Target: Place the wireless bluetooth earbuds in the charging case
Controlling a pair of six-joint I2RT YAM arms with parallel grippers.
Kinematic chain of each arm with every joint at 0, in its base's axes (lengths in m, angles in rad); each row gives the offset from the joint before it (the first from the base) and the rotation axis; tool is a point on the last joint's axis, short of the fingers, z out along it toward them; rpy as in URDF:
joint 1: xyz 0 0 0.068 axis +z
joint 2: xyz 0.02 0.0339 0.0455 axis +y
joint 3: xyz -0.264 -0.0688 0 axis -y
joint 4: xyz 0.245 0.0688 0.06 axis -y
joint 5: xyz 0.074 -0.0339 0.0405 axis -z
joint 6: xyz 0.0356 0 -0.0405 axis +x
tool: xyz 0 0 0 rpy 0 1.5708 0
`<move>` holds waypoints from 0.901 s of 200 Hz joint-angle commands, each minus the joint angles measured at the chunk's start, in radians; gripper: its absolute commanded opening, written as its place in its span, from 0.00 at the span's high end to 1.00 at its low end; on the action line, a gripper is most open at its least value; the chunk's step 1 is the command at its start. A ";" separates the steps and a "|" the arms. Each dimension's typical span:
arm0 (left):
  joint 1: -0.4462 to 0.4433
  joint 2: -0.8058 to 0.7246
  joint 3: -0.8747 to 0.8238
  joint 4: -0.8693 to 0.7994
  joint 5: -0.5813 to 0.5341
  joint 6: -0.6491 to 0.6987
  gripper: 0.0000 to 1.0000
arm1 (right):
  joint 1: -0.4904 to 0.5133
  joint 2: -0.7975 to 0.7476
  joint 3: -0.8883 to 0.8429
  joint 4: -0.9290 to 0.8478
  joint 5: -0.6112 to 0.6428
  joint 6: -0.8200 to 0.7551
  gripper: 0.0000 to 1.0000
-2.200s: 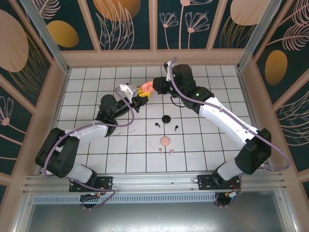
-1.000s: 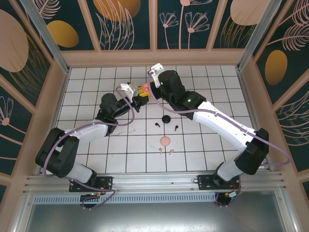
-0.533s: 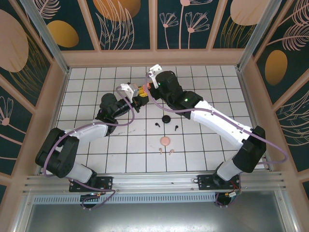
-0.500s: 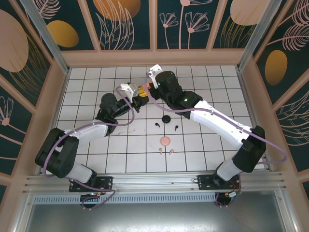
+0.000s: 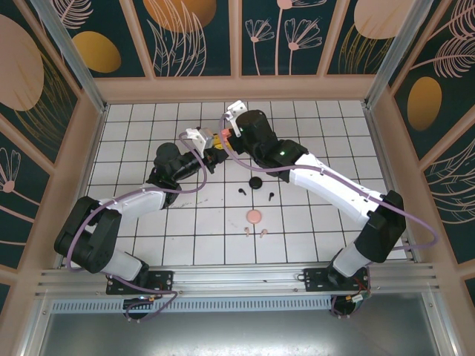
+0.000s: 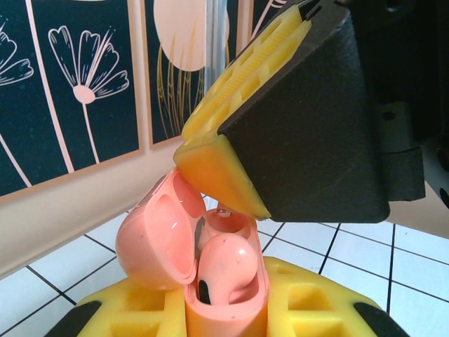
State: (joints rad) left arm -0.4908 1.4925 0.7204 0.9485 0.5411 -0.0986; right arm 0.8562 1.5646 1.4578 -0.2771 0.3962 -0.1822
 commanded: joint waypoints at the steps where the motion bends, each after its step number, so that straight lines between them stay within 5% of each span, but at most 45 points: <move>1: -0.005 -0.033 0.024 0.049 0.029 0.011 1.00 | 0.014 0.014 -0.013 0.008 0.021 -0.026 0.84; 180: -0.005 -0.014 0.024 0.082 0.028 -0.008 1.00 | 0.078 0.027 -0.045 0.022 0.076 -0.065 0.79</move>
State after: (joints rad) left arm -0.4904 1.4925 0.7204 0.9371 0.5438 -0.0990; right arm 0.9043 1.5650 1.4109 -0.2317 0.4942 -0.2237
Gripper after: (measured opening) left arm 0.227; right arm 0.204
